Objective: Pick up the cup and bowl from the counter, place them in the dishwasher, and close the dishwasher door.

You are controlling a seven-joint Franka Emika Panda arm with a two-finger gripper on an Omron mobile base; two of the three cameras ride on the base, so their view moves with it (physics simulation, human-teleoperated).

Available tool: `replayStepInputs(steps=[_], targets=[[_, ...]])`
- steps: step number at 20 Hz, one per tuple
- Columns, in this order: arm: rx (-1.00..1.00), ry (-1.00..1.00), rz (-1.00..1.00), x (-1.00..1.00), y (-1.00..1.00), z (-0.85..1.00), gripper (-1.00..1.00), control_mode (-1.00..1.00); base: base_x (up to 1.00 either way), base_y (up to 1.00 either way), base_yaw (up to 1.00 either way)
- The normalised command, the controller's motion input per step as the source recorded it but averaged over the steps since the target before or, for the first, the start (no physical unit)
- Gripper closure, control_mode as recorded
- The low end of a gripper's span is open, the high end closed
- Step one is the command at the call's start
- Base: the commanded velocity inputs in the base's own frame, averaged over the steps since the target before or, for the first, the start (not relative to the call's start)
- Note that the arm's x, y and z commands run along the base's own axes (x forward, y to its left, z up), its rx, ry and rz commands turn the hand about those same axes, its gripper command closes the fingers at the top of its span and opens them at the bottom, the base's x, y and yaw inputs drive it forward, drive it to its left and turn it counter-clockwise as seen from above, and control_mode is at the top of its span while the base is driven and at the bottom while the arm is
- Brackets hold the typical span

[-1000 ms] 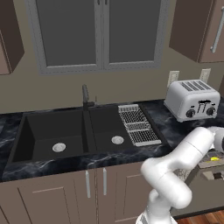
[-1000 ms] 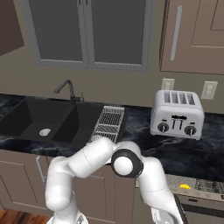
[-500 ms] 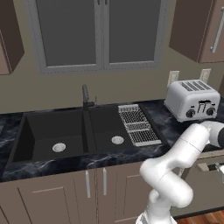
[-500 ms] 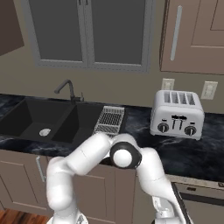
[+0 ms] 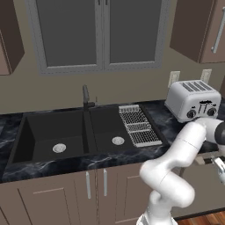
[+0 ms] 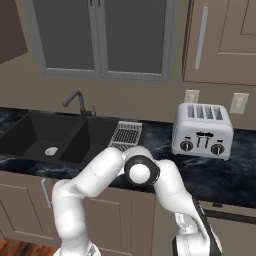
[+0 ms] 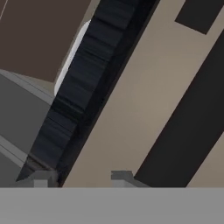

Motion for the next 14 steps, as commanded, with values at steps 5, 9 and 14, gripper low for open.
replayStepInputs(steps=[5,9,14], targets=[[0.00,-0.02,0.00,0.56,-0.11,-0.30,-1.00,-1.00,0.00,0.00,0.00],[0.00,-0.02,0.00,0.56,-0.11,-0.33,-1.00,-1.00,0.00,0.00,0.00],[0.00,-0.02,0.00,0.57,-0.11,-0.36,-1.00,-1.00,0.00,0.00,0.00]])
